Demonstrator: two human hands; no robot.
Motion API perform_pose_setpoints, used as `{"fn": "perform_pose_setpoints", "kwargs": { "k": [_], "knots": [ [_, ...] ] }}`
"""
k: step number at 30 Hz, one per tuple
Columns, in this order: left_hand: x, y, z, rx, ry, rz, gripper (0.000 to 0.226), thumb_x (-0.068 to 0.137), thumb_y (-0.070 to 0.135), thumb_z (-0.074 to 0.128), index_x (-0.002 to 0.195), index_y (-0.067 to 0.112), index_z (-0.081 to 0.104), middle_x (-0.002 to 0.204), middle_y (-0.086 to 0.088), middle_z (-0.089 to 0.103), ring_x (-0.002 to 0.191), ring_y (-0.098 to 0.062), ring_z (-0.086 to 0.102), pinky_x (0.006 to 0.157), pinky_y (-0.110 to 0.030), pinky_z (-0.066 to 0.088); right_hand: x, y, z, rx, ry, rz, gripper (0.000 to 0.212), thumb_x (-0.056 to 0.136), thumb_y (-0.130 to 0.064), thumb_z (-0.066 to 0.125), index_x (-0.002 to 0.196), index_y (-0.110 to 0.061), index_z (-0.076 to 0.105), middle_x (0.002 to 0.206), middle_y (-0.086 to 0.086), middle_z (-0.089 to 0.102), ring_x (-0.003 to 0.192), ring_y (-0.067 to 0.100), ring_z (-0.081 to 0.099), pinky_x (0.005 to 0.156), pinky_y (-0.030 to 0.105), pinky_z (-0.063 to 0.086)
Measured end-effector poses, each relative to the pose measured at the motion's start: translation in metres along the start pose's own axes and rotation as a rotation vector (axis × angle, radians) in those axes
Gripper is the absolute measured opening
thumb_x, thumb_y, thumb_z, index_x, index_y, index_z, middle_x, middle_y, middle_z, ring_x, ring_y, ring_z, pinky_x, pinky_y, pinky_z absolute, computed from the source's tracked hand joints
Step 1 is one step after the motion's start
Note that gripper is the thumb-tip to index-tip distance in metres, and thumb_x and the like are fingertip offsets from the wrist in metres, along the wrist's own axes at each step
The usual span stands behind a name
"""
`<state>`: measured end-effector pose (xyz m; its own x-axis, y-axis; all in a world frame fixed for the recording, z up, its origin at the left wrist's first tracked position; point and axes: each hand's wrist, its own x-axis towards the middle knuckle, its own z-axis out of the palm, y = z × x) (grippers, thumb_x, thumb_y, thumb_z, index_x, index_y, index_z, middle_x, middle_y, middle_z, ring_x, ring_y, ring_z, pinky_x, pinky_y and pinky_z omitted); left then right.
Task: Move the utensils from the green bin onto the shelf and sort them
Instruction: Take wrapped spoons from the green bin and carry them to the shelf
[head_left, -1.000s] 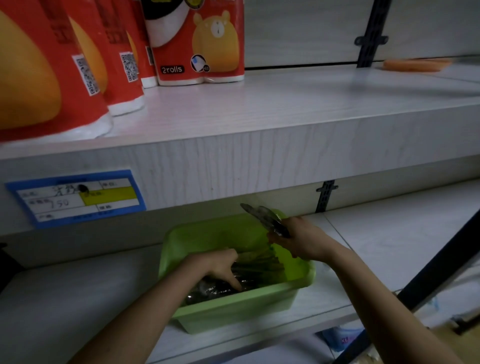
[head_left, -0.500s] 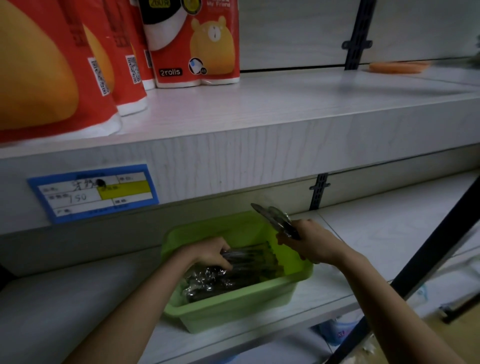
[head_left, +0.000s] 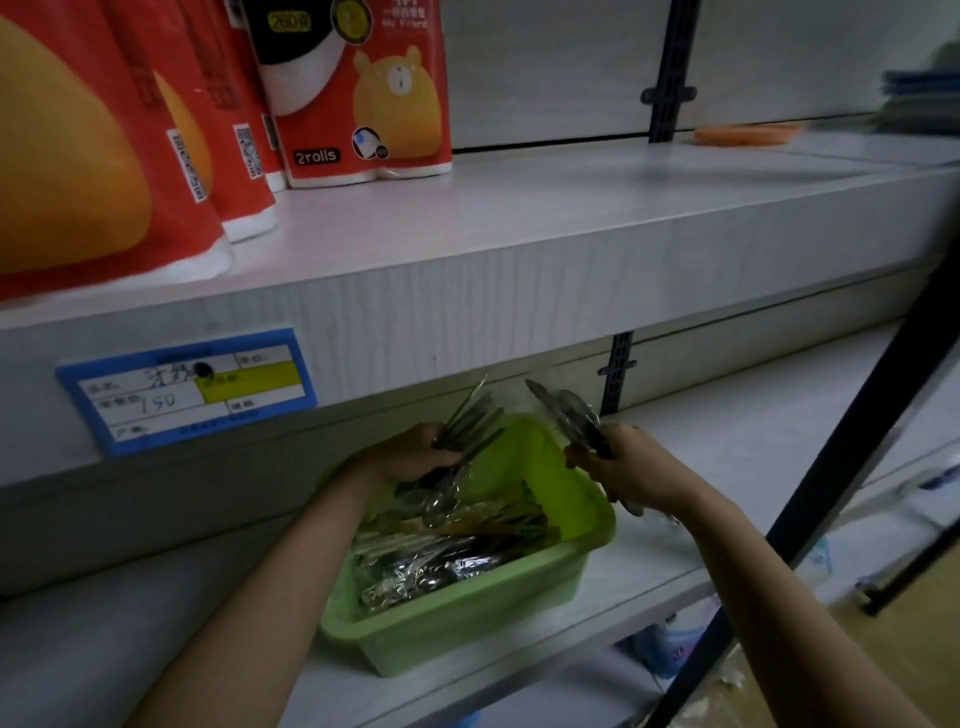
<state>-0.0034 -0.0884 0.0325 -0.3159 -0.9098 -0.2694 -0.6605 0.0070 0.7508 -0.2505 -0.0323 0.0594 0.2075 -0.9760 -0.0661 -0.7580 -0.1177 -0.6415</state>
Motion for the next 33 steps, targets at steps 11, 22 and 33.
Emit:
{"fn": "perform_pose_setpoints", "kwargs": {
  "k": [11, 22, 33],
  "knots": [
    [0.014, 0.045, 0.016, -0.537, 0.075, -0.114, 0.018, 0.092, -0.001, 0.05, 0.079, 0.007, 0.059, 0.049, 0.003, 0.065, 0.045, -0.006, 0.061, 0.049, -0.014, 0.047, -0.028, 0.019, -0.024, 0.315, 0.094, 0.119, 0.018, 0.095, -0.022, 0.05, 0.083, -0.015, 0.062, 0.064, 0.001, 0.051, 0.053, 0.012, 0.05, 0.055, 0.023, 0.043],
    [-0.045, 0.133, 0.114, -0.622, -0.072, -0.119, 0.016, 0.091, -0.001, 0.051, 0.082, 0.01, 0.058, 0.059, -0.002, 0.064, 0.05, -0.01, 0.061, 0.05, -0.019, 0.051, -0.12, 0.079, -0.073, 0.422, -0.022, 0.216, 0.018, 0.096, -0.023, 0.047, 0.086, -0.015, 0.06, 0.067, 0.002, 0.047, 0.058, 0.011, 0.044, 0.055, 0.019, 0.039],
    [-0.066, 0.208, 0.248, -0.647, -0.306, -0.063, 0.016, 0.091, -0.002, 0.049, 0.091, 0.006, 0.062, 0.068, -0.005, 0.068, 0.059, -0.013, 0.065, 0.054, -0.021, 0.054, -0.22, 0.179, -0.126, 0.501, 0.072, 0.36, 0.018, 0.096, -0.016, 0.048, 0.097, -0.003, 0.06, 0.059, 0.001, 0.042, 0.048, 0.008, 0.039, 0.047, 0.017, 0.036]
  ]
}}
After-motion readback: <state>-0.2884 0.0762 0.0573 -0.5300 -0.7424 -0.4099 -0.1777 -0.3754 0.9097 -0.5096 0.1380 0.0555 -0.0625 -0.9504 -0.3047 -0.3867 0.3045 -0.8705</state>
